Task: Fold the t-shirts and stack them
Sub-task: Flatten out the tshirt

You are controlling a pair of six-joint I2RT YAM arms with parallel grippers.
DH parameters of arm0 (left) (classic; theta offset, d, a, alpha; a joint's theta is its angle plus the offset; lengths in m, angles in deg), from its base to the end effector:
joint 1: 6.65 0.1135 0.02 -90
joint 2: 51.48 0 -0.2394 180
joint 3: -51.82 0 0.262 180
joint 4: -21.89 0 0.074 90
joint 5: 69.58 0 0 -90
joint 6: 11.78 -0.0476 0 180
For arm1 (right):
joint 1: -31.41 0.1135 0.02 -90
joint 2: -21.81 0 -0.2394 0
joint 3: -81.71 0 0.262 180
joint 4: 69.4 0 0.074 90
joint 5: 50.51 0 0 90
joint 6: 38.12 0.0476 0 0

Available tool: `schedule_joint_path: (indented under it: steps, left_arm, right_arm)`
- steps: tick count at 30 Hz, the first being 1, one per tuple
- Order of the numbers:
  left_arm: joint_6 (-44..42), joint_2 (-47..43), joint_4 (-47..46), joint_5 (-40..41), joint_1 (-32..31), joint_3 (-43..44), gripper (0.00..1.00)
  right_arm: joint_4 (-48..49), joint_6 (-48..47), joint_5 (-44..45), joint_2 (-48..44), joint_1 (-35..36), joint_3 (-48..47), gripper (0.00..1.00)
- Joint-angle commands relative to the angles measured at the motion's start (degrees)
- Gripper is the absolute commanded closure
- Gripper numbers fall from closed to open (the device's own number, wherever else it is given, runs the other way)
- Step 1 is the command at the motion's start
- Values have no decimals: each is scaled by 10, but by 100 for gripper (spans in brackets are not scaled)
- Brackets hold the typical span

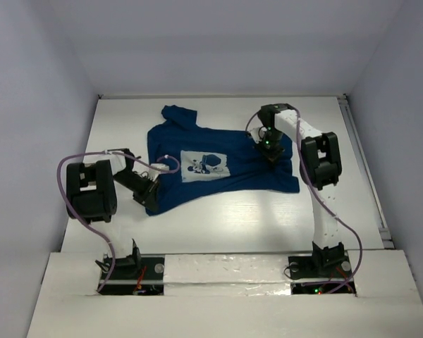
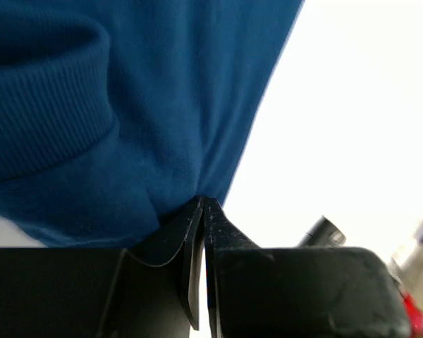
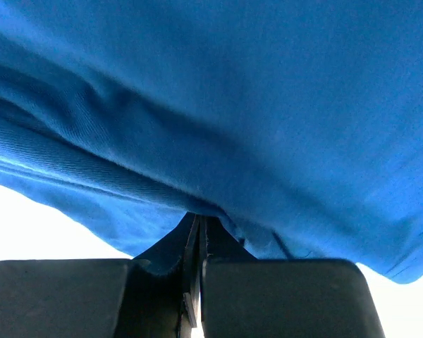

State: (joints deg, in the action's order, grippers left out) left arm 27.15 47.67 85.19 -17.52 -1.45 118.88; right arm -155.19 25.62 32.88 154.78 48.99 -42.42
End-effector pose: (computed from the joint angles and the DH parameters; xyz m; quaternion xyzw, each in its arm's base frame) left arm 0.2711 -0.0047 0.0996 0.3540 0.8759 -0.3073 0.1139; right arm 0.4104 0.1358 0.1275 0.3702 -0.9263 -0.0605 0.0359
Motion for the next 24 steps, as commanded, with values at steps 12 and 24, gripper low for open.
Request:
schedule_joint_path:
  steps: [12, 24]
  left_arm:
    - [-94, 34, 139, -86, -11, 123, 100]
    - [-24, 26, 93, -117, -16, 164, 100]
  right_arm:
    - [8, -48, -61, -176, -10, 166, 93]
    - [58, -30, -41, -210, 7, 159, 84]
